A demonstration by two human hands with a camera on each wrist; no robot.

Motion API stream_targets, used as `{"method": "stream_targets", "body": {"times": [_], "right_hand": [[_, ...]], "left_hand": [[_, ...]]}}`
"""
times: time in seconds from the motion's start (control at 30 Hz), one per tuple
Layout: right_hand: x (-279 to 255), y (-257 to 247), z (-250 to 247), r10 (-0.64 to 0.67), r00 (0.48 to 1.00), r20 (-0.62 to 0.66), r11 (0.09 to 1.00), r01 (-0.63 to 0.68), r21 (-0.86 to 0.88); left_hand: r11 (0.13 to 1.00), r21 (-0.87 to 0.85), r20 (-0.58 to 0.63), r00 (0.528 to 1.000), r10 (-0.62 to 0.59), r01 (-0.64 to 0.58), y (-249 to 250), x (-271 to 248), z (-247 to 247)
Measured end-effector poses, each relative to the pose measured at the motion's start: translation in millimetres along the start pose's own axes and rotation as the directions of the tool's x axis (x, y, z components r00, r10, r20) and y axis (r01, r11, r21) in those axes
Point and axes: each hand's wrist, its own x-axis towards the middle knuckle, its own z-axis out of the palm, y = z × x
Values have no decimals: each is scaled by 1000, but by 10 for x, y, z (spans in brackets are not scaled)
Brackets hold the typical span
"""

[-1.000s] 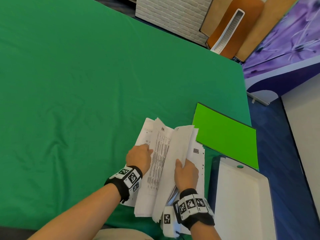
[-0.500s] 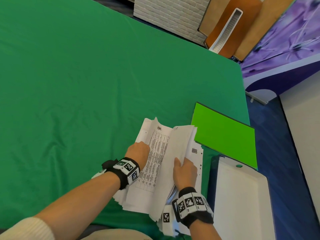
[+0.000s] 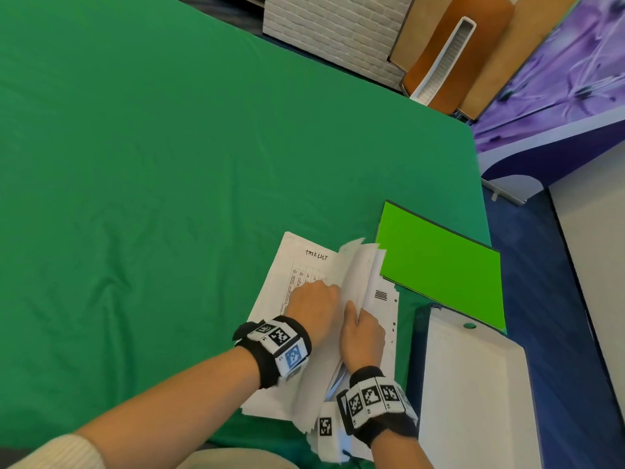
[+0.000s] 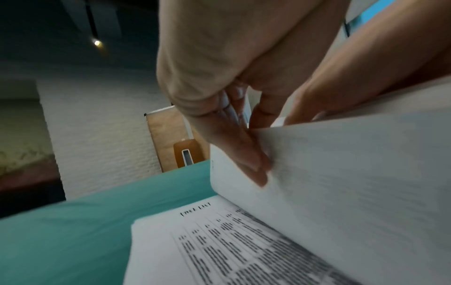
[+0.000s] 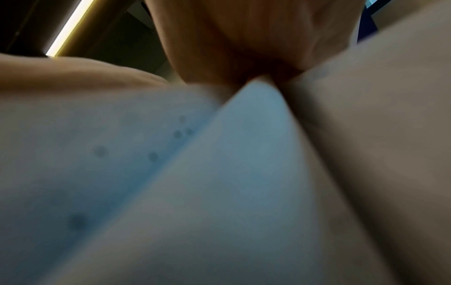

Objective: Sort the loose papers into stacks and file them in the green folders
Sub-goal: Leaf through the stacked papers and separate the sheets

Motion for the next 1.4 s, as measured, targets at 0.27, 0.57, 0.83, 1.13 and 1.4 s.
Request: {"method": "stream_targets", "body": {"times": [0.27, 0.57, 0.83, 1.13, 1.4], "right_hand": [[33, 94, -13, 10, 1000, 10, 999, -9, -39], [44, 110, -8, 28, 999, 24, 1000, -28, 1], [31, 158, -18, 40, 999, 21, 999, -40, 4], [15, 92, -58, 51, 999, -13, 999, -51, 18], [-4, 54, -20, 72, 997, -33, 997, -71, 22]], "left_hand": [[777, -602, 138, 982, -126, 185, -223, -22, 268], [708, -318, 193, 774, -603, 630, -624, -48, 438], [849, -263, 84, 888, -453, 458, -591, -98, 375], [928, 341, 117, 972, -203, 153, -468, -95, 84], [958, 283, 87, 994, -66, 38, -216, -94, 29]]}}
